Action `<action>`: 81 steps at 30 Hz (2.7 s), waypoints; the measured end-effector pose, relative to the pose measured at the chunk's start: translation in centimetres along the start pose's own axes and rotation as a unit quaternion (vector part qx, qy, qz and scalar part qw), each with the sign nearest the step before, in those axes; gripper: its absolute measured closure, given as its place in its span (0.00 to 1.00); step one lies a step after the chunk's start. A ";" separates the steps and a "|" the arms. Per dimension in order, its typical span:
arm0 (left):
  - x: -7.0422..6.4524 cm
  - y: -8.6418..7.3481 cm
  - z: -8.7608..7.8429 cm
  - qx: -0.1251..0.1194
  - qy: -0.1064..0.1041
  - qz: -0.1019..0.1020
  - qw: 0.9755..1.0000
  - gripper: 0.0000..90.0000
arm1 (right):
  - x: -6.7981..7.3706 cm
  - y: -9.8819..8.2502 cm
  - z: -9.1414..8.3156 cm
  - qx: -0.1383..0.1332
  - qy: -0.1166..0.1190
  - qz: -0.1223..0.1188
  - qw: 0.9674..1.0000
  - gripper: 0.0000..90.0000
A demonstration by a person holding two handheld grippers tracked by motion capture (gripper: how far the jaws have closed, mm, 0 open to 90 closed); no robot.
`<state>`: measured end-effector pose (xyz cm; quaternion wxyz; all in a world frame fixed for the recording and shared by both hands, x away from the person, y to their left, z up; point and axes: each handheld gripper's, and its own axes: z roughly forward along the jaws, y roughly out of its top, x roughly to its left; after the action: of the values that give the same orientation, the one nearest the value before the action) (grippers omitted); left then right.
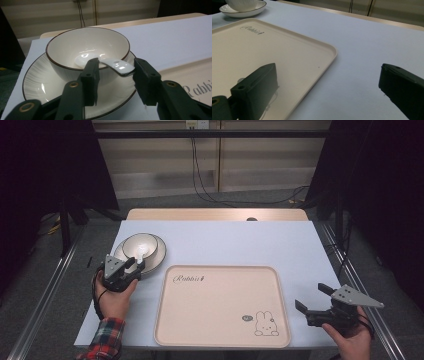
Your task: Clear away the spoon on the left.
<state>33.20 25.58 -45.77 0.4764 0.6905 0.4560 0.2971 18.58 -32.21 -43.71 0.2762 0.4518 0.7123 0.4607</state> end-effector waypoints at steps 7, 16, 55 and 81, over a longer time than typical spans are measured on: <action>0.3 0.0 0.0 0.003 -0.003 -0.007 1.000 0.74 | -0.2 -0.1 -0.1 0.003 0.005 0.003 1.000 0.03; 0.6 0.0 -0.1 0.011 -0.003 -0.018 1.000 0.89 | -0.2 -0.1 -0.1 0.002 0.005 0.006 1.000 0.03; 3.1 2.5 0.3 -0.016 0.020 -0.099 0.995 0.95 | -0.1 -0.2 0.5 0.008 0.020 0.005 1.000 0.03; 3.3 0.3 -0.4 0.001 0.035 -0.104 0.994 0.83 | 0.1 -0.2 0.7 0.011 0.024 0.003 1.000 0.03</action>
<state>34.32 28.67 -45.47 0.4877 0.6289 0.5423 0.2693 19.01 -31.92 -44.19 0.2524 0.4459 0.7225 0.4643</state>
